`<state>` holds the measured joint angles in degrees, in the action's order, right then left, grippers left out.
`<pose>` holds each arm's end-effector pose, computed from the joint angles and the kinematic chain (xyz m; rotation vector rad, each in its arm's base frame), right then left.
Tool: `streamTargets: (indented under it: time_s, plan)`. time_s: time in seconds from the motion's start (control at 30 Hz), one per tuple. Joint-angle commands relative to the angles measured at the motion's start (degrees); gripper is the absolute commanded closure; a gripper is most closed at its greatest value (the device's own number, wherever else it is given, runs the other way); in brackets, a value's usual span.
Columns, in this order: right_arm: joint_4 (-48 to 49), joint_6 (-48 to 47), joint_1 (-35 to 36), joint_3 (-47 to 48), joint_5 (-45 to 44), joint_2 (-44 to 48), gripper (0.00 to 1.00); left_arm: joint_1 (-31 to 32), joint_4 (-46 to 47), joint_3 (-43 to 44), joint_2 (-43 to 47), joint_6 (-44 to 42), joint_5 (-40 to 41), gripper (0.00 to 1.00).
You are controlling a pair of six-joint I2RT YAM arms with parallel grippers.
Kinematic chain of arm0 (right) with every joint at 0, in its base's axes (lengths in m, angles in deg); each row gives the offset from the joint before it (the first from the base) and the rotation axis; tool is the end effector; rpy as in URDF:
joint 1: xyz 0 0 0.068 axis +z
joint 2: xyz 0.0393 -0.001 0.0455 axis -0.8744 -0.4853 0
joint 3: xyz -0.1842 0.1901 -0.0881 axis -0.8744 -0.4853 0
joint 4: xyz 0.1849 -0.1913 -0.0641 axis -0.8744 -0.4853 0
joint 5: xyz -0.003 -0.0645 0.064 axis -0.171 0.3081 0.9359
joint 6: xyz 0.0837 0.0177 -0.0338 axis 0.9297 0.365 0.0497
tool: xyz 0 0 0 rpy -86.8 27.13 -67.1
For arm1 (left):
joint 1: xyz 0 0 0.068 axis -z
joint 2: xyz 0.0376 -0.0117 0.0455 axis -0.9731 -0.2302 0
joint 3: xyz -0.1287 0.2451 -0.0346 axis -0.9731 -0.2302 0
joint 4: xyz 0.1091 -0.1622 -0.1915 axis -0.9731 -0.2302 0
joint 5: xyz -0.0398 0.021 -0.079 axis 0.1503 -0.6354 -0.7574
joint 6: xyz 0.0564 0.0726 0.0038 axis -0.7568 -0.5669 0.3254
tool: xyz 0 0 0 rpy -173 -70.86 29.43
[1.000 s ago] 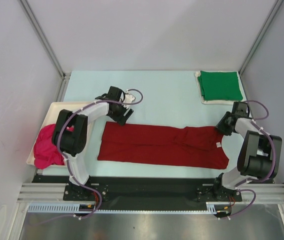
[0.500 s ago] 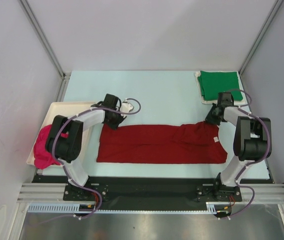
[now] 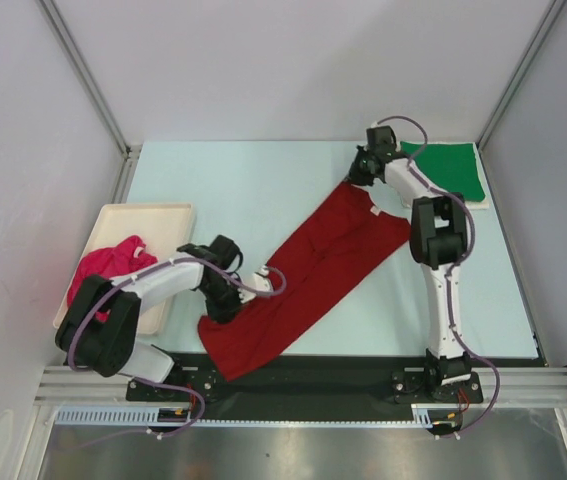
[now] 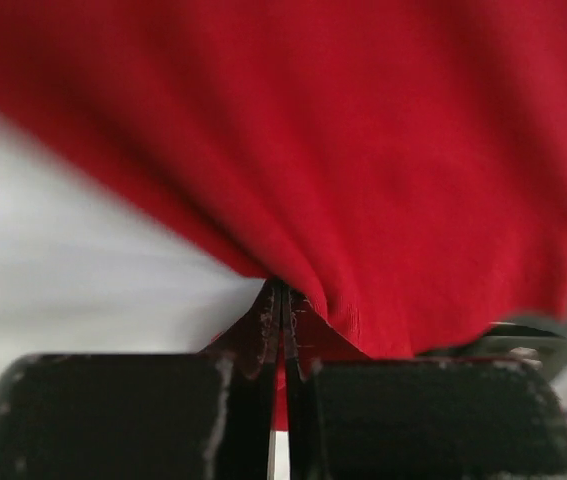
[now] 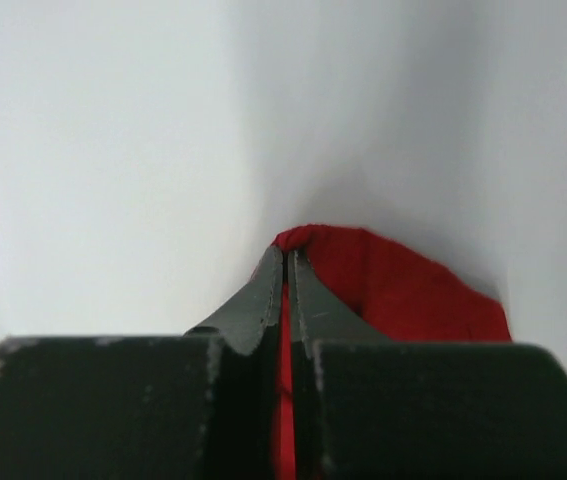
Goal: Fold and stack the t-shirts
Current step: Fold the tshirt
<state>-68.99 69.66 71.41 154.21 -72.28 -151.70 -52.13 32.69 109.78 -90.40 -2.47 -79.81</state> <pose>0.5591 0.1171 0.1480 0.2720 2.4020 0.5089 0.1985 -0.1213 0.1104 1.6499 2.5060 -0.5042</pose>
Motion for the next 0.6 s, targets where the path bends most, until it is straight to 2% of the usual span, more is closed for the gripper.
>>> streamTargets:
  time_s: [0.0,0.1,0.27,0.37,0.4,0.5,0.57]
  plan:
    - [-5.80,3.58,1.34,18.95,1.99,-12.19,1.00,8.73,-4.38,0.04,2.01,-3.16,-10.52,0.98]
    - [-9.86,6.39,2.57,35.19,3.39,-21.35,1.00,14.10,-2.35,3.37,-0.88,-1.22,-13.78,0.97]
    - [0.06,11.84,3.19,35.08,2.35,-22.36,1.00,15.17,0.02,10.92,-5.63,0.80,-16.33,0.98]
    - [0.60,12.81,2.75,36.57,2.96,-22.53,0.86,15.17,-1.11,10.77,-5.03,0.28,-17.12,0.96]
    - [0.34,11.94,2.75,37.10,2.96,-22.18,0.74,15.17,-1.29,9.98,-4.67,-0.16,-16.95,0.94]
    - [-1.15,9.92,2.83,37.10,2.61,-18.94,0.57,15.17,-1.12,6.12,-2.31,-0.34,-14.15,0.91]
    - [-3.78,6.76,2.83,35.18,1.04,-14.57,0.52,14.47,-0.77,4.10,-1.42,1.32,-11.34,0.90]
